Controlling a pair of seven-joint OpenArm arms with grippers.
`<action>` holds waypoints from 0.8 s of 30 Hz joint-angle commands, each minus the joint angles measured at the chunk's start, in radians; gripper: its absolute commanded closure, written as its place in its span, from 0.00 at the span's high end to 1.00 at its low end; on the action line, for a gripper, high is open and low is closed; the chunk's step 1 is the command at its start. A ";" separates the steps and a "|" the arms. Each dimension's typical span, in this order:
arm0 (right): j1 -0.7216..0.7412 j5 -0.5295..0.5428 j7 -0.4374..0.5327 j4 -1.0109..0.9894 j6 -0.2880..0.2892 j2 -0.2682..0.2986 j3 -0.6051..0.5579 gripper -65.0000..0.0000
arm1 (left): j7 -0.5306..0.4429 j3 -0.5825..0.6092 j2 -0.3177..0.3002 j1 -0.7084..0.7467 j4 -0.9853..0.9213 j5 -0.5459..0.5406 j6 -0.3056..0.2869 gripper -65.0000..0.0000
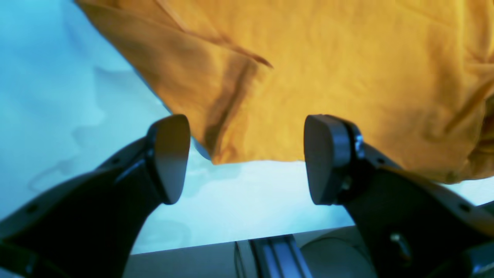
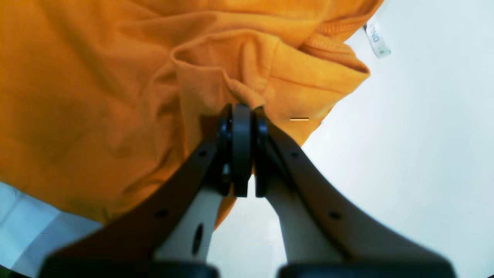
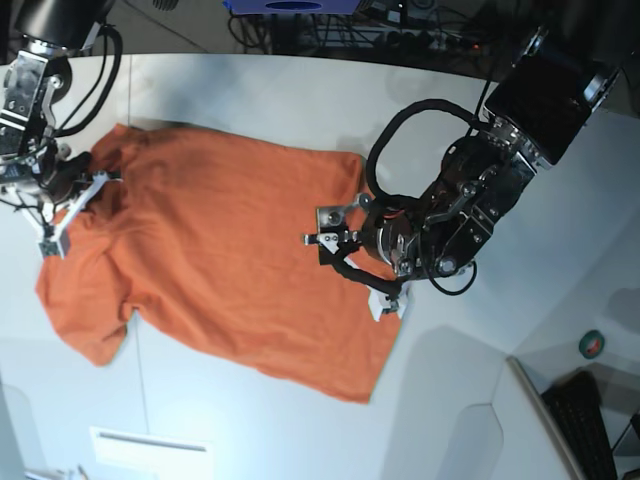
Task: Layout the t-shirt on the table in an organized manner, then fold the t-shirt properly
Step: 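Lower the left gripper and grasp the t-shirt's hem corner, then pull the hem corner away from the right gripper to stretch the shirt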
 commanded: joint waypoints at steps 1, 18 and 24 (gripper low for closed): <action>0.013 0.005 0.012 0.013 0.000 0.012 0.000 0.00 | -0.001 0.013 -0.001 -0.029 -0.005 -0.003 -0.002 0.68; 0.013 0.005 0.012 0.013 0.000 0.012 0.005 0.00 | -0.002 0.052 0.004 -0.085 -0.103 -0.003 -0.002 0.68; 0.013 0.005 0.012 0.013 0.000 0.012 0.000 0.00 | -0.001 0.052 0.006 -0.085 -0.106 -0.003 -0.002 0.68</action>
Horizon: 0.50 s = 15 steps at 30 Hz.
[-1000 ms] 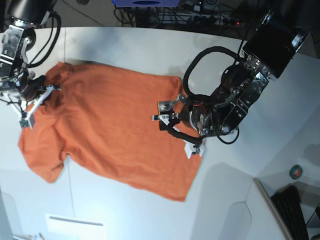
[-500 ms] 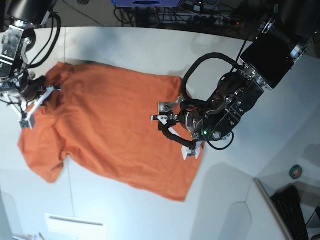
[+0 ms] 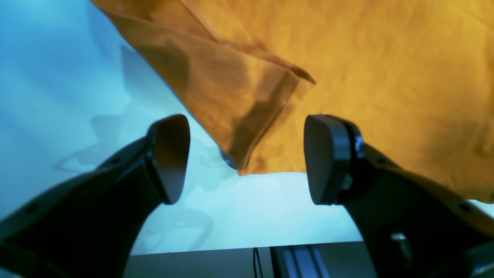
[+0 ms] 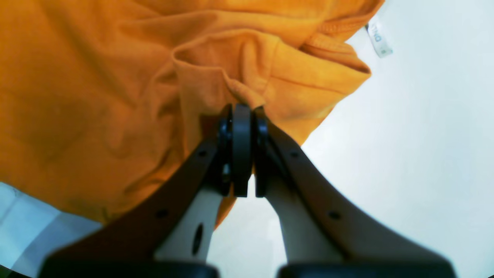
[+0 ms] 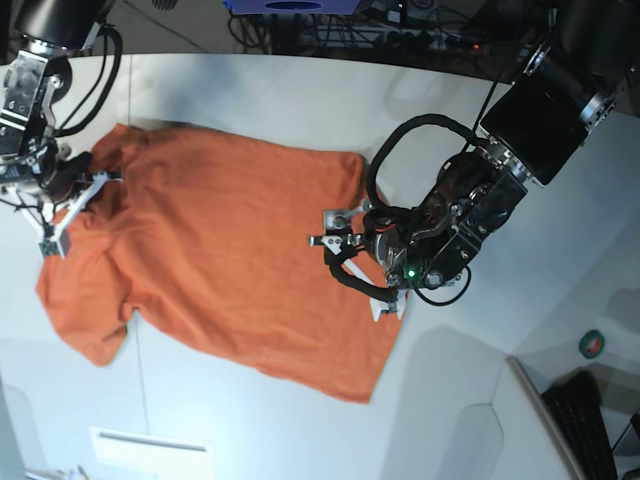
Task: Layout the t-shirt on the table in an organized manner, then fold the t-shirt properly
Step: 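Pull the hem corner away from the right gripper to stretch the shirt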
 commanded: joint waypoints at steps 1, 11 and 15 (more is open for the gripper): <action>0.013 0.005 0.012 0.014 0.000 0.012 0.000 0.00 | -0.002 -0.004 0.000 -0.025 0.013 -0.003 -0.002 0.68; 0.013 0.005 0.012 0.014 0.000 0.011 0.000 0.00 | -0.005 0.118 0.003 -0.068 -0.015 -0.003 -0.002 0.68; 0.013 0.005 0.012 0.014 0.000 0.011 0.005 0.00 | -0.005 0.140 0.029 -0.085 -0.071 -0.003 -0.002 0.68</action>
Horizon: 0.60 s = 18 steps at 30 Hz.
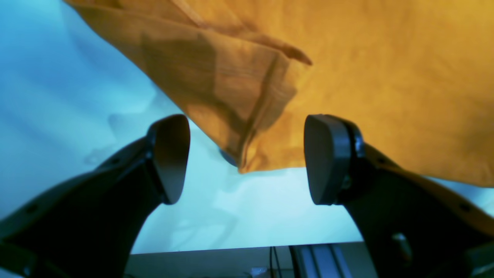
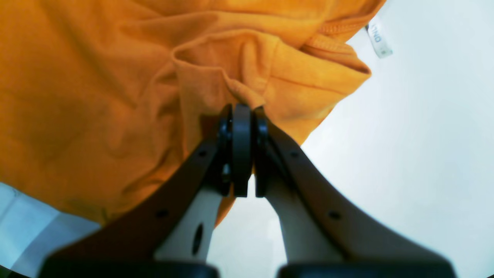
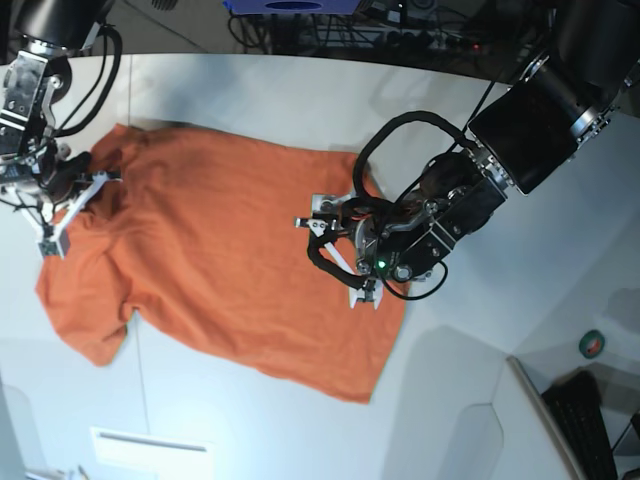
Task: Layout the t-shirt on the table in an organized manner, then fold the t-shirt properly
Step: 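Pull the hem corner away from the right gripper to stretch the shirt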
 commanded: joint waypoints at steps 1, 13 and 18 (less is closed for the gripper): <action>0.013 0.005 0.012 0.014 0.000 0.011 0.004 0.00 | -0.001 -0.007 0.007 -0.031 0.005 0.001 -0.001 0.68; 0.013 0.005 0.012 0.014 0.000 0.011 0.006 0.00 | 0.002 -0.002 0.076 -0.080 -0.095 0.001 -0.001 0.68; 0.013 0.005 0.012 0.014 0.000 0.011 0.006 0.00 | 0.000 0.119 0.076 -0.114 -0.123 0.001 -0.001 0.68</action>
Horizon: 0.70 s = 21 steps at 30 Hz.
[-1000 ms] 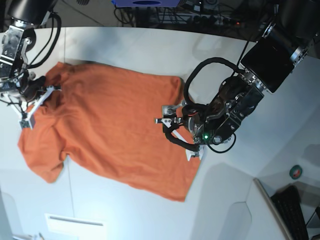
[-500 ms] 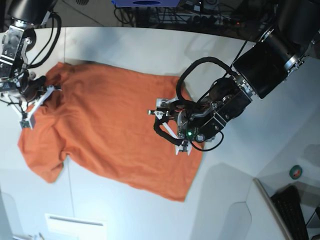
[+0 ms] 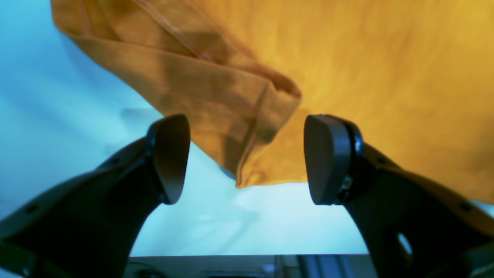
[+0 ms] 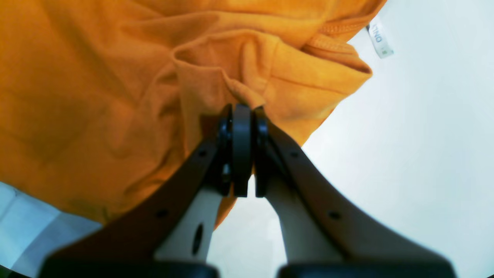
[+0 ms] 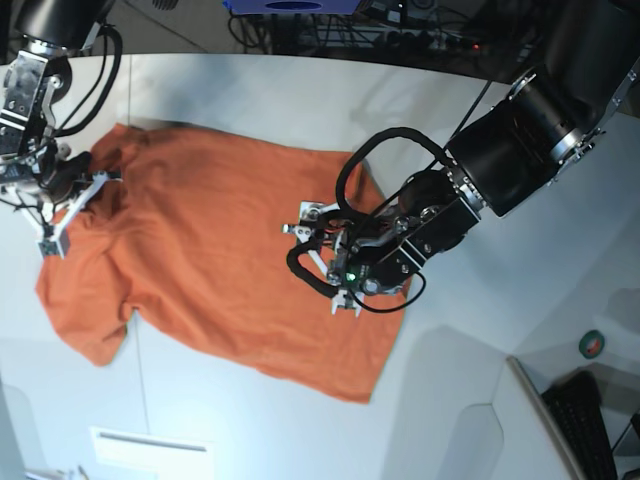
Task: Layout the t-shirt on the table in an organized manner, then fold the t-shirt properly
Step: 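Pull the hem corner away from the right gripper to stretch the shirt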
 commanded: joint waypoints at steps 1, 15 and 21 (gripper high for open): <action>0.013 0.005 0.012 0.014 0.000 0.011 0.005 0.00 | -0.002 0.011 0.005 -0.029 -0.009 -0.003 -0.001 0.68; 0.015 0.005 0.014 -0.032 0.000 0.011 0.005 0.00 | -0.007 0.028 0.031 -0.034 -0.087 -0.004 -0.001 0.18; 0.012 0.005 0.014 -0.030 0.000 0.011 0.005 0.00 | -0.059 -0.136 0.030 0.023 -0.083 -0.010 -0.001 0.00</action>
